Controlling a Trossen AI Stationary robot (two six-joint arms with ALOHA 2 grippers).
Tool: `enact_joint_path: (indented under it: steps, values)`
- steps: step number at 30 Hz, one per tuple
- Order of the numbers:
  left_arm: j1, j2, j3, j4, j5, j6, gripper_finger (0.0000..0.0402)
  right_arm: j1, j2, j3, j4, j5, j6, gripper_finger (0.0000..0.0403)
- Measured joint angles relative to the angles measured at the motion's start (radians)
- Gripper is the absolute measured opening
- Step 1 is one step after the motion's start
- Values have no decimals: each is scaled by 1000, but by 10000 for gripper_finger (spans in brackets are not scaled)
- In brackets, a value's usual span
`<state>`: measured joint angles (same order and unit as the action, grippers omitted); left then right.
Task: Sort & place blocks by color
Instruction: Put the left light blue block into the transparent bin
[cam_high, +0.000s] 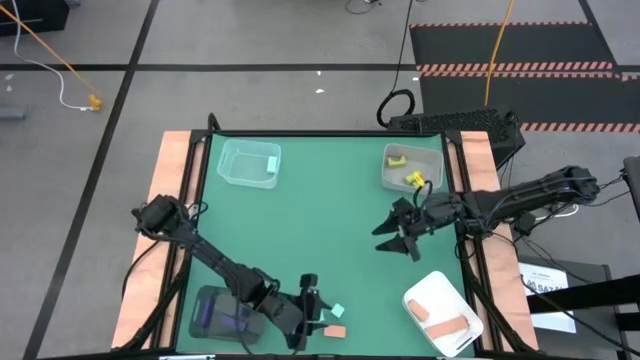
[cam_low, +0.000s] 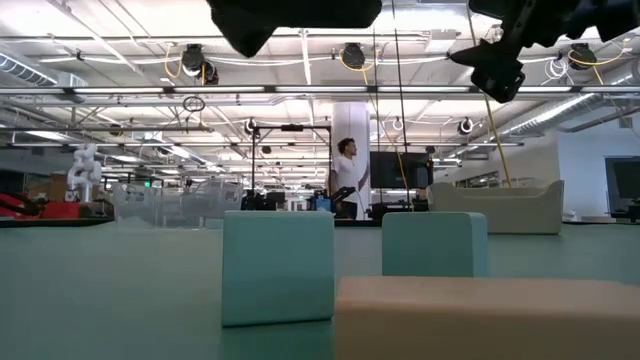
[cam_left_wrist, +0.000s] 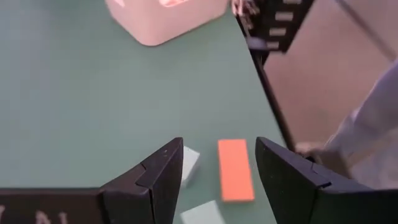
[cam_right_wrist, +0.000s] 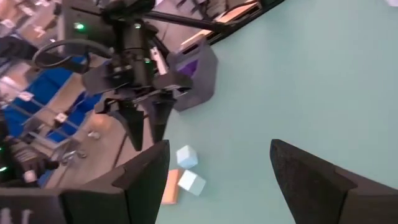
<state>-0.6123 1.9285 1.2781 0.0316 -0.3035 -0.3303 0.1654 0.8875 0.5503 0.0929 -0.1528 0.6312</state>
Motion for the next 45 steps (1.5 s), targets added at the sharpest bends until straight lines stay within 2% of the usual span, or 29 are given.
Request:
enact_joint_path:
  steps: [4, 9, 13, 24, 31, 40, 45]
  values:
    - [-13, -2, 0, -61, 24, 135, 202, 15, 17, 0, 0, 61, 0, 270]
    - [-12, 10, 0, -167, 49, 209, 202, 14, 46, 0, 1, 110, 0, 270]
    - [2, 29, 1, -162, 95, 254, 202, 14, 69, 0, 6, 131, -5, 270]
    - [17, 88, -1, -138, 127, 240, 202, 13, 132, 0, 8, 131, -7, 270]
    - [30, 114, 0, -129, 119, 130, 202, 13, 146, 0, 4, 131, -11, 270]
    - [33, 116, 0, -241, 85, 6, 202, 13, 146, 0, 8, 131, -17, 270]
    - [35, 116, 0, -215, 85, 56, 183, 13, 146, 0, 8, 131, -22, 270]
